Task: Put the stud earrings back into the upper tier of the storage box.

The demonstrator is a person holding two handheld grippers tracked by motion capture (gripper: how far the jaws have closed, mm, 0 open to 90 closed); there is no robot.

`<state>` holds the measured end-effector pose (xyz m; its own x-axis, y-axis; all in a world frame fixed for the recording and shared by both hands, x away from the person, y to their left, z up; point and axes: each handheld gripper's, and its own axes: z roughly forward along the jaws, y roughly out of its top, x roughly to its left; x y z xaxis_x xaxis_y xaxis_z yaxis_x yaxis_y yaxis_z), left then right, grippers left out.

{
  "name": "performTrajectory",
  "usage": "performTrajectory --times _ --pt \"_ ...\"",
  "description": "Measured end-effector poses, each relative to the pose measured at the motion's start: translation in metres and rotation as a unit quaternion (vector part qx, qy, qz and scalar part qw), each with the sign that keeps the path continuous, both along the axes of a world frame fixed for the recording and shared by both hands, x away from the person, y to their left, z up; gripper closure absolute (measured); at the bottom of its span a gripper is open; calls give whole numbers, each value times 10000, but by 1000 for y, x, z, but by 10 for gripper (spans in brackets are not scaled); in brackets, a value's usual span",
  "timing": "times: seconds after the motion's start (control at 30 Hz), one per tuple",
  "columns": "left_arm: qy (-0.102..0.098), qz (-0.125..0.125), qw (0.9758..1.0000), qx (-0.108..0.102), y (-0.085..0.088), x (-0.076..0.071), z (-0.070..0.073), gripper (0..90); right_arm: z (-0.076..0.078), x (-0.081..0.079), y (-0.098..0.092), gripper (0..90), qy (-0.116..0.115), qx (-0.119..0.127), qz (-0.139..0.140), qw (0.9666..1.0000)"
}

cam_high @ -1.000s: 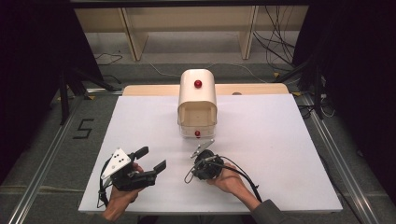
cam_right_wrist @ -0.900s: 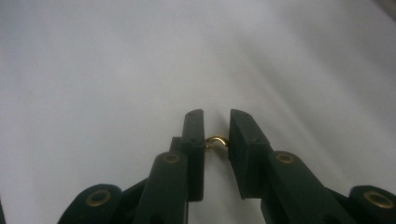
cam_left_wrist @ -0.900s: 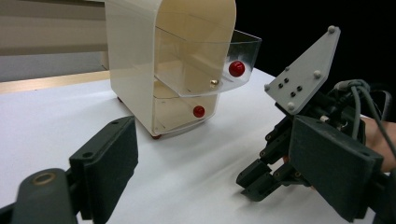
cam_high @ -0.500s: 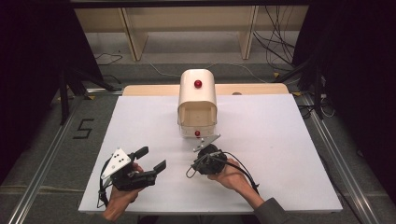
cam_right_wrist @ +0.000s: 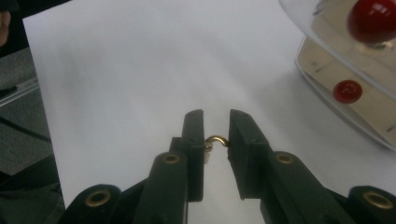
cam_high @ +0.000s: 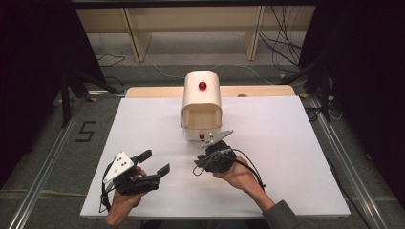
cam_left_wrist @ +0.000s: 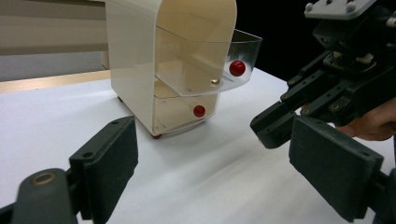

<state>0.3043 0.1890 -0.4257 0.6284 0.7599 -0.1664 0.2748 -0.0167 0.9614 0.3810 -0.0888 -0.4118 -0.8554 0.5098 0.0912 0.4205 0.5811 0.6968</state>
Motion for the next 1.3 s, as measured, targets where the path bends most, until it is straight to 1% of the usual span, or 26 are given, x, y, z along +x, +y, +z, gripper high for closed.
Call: performTrajectory --times 0.1,0.23,0.3,0.37,0.5,0.7,0.9,0.97,1.1,1.3 --pt "6 -1 10000 0 0 0 0 152 7 0 -1 767 -20 109 1 9999" --pt "9 2 10000 5 0 0 0 152 15 0 -3 767 -108 208 27 9997" --pt "11 5 10000 14 0 0 -1 152 20 0 -4 767 -83 343 74 9994" --pt "12 5 10000 23 0 0 -1 152 25 1 -4 767 -125 404 71 9991" --pt "9 9 10000 16 0 0 -1 152 30 0 -5 767 -123 460 72 9988" --pt "12 15 10000 34 0 0 -1 152 43 3 -7 766 -238 563 49 9981" --pt "21 22 10000 17 1 0 -1 152 59 7 -9 766 -375 600 -15 9975" --pt "19 18 10000 20 0 0 -1 152 66 11 -10 766 -400 649 -39 9971" --pt "19 21 10000 16 1 0 -1 152 71 15 -12 766 -406 702 -92 9967" --pt "21 20 10000 15 1 0 -1 152 80 24 -16 766 -501 773 -249 9954"
